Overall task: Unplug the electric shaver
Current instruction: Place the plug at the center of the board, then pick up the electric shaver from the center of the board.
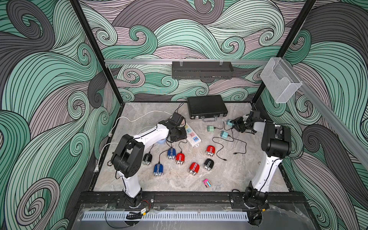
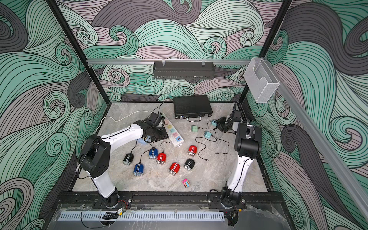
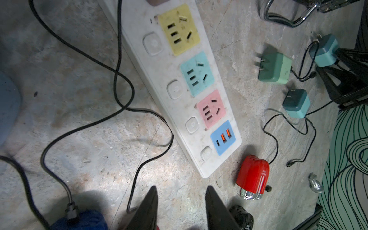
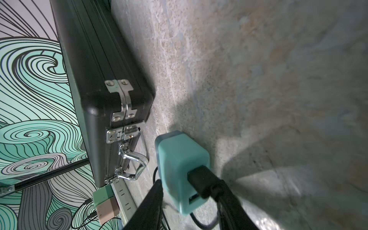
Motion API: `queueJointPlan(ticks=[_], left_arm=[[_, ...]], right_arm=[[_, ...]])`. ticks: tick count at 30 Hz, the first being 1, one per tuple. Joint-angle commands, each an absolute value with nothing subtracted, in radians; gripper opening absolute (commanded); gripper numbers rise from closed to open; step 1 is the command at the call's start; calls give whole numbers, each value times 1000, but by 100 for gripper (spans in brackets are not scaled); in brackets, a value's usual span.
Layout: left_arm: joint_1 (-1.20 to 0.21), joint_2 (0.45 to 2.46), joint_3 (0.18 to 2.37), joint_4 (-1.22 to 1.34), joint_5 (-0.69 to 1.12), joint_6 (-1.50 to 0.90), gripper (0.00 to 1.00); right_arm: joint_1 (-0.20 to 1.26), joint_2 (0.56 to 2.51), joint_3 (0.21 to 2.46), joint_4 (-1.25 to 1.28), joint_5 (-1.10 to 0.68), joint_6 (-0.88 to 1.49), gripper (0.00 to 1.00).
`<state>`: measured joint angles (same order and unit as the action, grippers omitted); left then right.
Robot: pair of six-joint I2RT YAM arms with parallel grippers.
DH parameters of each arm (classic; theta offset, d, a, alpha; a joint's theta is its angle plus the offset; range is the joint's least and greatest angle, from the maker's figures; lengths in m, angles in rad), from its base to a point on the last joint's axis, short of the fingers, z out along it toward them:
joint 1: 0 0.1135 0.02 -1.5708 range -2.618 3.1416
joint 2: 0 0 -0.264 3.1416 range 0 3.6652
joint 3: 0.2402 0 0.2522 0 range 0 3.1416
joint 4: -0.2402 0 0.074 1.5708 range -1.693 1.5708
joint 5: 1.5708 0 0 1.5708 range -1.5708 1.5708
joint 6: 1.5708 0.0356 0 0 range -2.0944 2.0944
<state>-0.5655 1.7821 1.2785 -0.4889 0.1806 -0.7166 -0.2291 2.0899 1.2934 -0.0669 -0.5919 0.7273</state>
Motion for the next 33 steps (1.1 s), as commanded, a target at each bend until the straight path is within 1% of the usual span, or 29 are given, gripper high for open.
queueJointPlan(ticks=[1,19,26,33], left_arm=[[-570,1751,1286,-493,154,-692,40],[-570,1748,1321,-535,125,-663,41],[-569,1729,1333,-559,100,-638,42],[-567,1712,1367,-611,59,-611,46]], right_arm=[[-241,2028,1268,-119,-558,708,45],[-267,1940,1270,-348,-426,612,48],[-260,1837,1184,-298,-445,618,53],[-233,1714,1153,-347,-406,587,54]])
